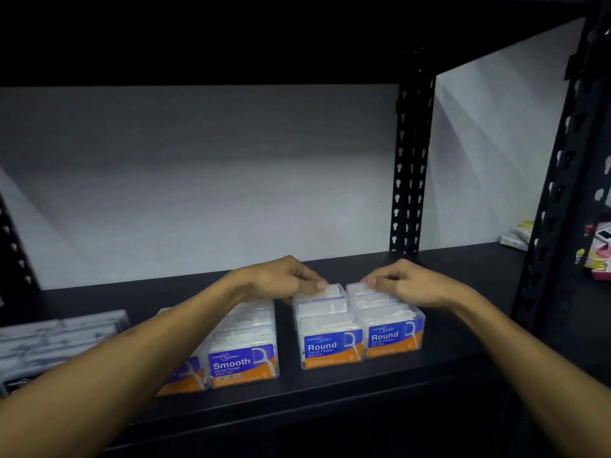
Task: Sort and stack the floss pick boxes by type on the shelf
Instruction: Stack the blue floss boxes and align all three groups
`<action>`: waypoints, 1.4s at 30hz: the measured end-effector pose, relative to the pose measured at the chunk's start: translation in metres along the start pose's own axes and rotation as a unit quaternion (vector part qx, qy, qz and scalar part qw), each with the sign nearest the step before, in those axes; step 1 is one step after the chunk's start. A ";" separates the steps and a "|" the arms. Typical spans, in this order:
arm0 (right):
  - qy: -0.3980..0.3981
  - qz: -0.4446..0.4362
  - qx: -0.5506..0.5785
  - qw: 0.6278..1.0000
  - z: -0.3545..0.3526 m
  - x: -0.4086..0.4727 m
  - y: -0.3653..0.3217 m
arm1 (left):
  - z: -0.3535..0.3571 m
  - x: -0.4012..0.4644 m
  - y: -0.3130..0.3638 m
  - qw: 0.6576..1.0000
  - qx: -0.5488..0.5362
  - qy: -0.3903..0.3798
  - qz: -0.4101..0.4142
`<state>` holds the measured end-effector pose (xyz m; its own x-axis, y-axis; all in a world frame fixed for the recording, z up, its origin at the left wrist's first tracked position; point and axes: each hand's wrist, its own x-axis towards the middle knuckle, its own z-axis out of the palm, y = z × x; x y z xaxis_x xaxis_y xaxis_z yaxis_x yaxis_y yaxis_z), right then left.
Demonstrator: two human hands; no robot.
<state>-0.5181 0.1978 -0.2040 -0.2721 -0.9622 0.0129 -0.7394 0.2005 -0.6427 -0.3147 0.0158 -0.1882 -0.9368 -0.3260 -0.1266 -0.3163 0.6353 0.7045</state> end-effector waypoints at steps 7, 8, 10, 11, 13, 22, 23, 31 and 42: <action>-0.002 -0.006 -0.052 0.999 0.004 -0.006 -0.008 | 0.008 -0.003 0.008 0.999 0.051 0.016 -0.009; 0.002 -0.007 -0.069 0.998 0.005 -0.007 -0.010 | 0.009 -0.004 0.012 0.997 0.080 0.020 -0.011; 0.030 -0.003 -0.101 0.994 0.008 -0.011 -0.011 | 0.012 -0.007 0.021 0.988 0.145 0.046 -0.012; 0.051 0.000 -0.107 0.993 0.010 -0.014 -0.010 | 0.015 -0.010 0.027 0.983 0.172 0.069 -0.008; 0.083 -0.006 -0.115 0.990 0.015 -0.021 -0.009 | 0.027 -0.016 0.038 0.973 0.196 0.123 0.001; 0.134 -0.018 -0.098 0.986 0.039 -0.031 -0.008 | 0.111 -0.028 0.043 0.918 0.331 0.218 -0.029; 0.132 -0.015 -0.097 0.986 0.038 -0.030 -0.008 | 0.113 -0.026 0.041 0.908 0.344 0.239 -0.025; 0.103 -0.010 -0.084 0.991 0.034 -0.027 -0.009 | 0.121 -0.026 0.039 0.877 0.377 0.297 -0.017; 0.140 -0.002 -0.037 0.989 0.039 -0.030 -0.011 | 0.117 -0.029 0.042 0.889 0.400 0.217 -0.047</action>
<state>-0.4781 0.2178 -0.2272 -0.4218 -0.8761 0.2336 -0.7806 0.2199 -0.5850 -0.3189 0.1342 -0.2368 -0.8101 -0.5324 0.2454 -0.5570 0.8296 -0.0390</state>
